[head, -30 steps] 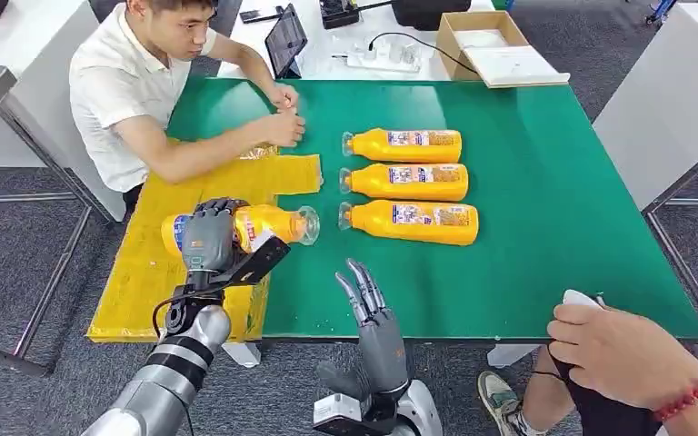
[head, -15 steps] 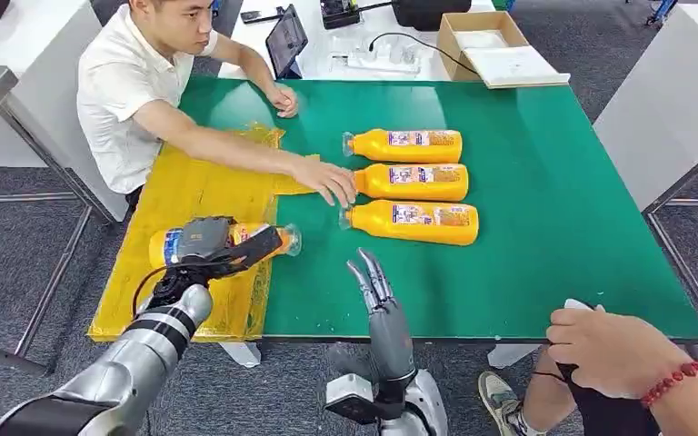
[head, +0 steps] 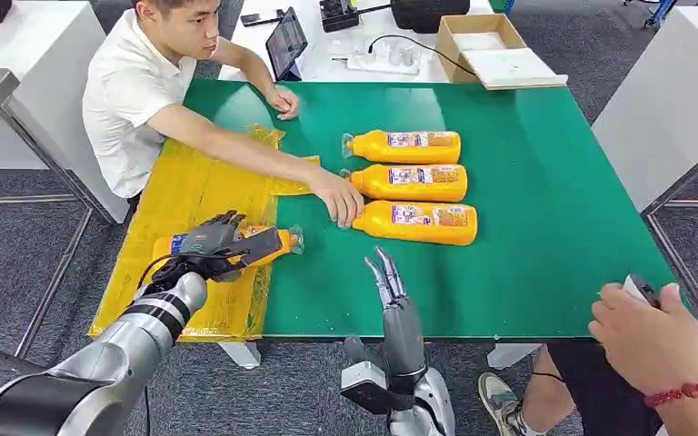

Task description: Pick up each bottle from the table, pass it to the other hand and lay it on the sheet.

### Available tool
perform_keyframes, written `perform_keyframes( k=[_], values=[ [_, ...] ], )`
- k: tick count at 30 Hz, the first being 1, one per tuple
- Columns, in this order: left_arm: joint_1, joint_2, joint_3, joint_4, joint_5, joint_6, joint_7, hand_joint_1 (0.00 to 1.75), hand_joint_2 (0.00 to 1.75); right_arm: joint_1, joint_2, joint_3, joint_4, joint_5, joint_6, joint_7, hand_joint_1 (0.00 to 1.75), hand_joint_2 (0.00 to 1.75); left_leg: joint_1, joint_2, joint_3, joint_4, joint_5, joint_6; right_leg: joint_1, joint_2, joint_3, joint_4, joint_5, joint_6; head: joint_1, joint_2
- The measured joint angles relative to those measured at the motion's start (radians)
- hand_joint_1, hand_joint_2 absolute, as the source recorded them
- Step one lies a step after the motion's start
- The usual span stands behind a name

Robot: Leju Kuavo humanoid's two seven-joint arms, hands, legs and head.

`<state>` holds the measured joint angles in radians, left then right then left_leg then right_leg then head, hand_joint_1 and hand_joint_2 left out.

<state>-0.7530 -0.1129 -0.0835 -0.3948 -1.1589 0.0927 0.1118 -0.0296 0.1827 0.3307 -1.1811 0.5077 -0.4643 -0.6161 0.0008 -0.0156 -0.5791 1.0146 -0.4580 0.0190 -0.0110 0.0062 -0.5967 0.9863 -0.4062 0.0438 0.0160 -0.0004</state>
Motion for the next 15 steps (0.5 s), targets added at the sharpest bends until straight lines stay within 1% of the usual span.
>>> perform_keyframes(
  k=[9,13,15],
  values=[
    [-0.005,0.001,0.0,0.009,0.0,-0.008,-0.009,0.0,1.75,-0.002,0.0,-0.008,0.016,-0.003,0.003,-0.001,0.0,0.0,0.0,0.0,0.001,0.0,0.0,0.0,0.0,0.0,0.001,0.0,0.0,0.0,0.0,0.0],
    [-0.008,0.001,0.003,0.011,0.049,-0.058,-0.084,0.0,1.75,-0.007,0.0,-0.01,0.028,-0.002,0.009,-0.014,0.0,0.0,0.0,-0.001,0.001,0.0,0.0,0.0,0.0,0.0,0.001,0.0,0.0,0.0,0.0,0.0],
    [-0.009,0.001,0.02,0.011,0.111,-0.1,-0.165,0.0,1.75,-0.014,0.0,-0.012,0.04,-0.006,0.008,-0.028,0.0,0.0,0.0,-0.003,0.002,0.0,0.0,0.0,0.0,-0.001,0.003,0.0,0.0,0.0,0.0,0.0]
  ],
)
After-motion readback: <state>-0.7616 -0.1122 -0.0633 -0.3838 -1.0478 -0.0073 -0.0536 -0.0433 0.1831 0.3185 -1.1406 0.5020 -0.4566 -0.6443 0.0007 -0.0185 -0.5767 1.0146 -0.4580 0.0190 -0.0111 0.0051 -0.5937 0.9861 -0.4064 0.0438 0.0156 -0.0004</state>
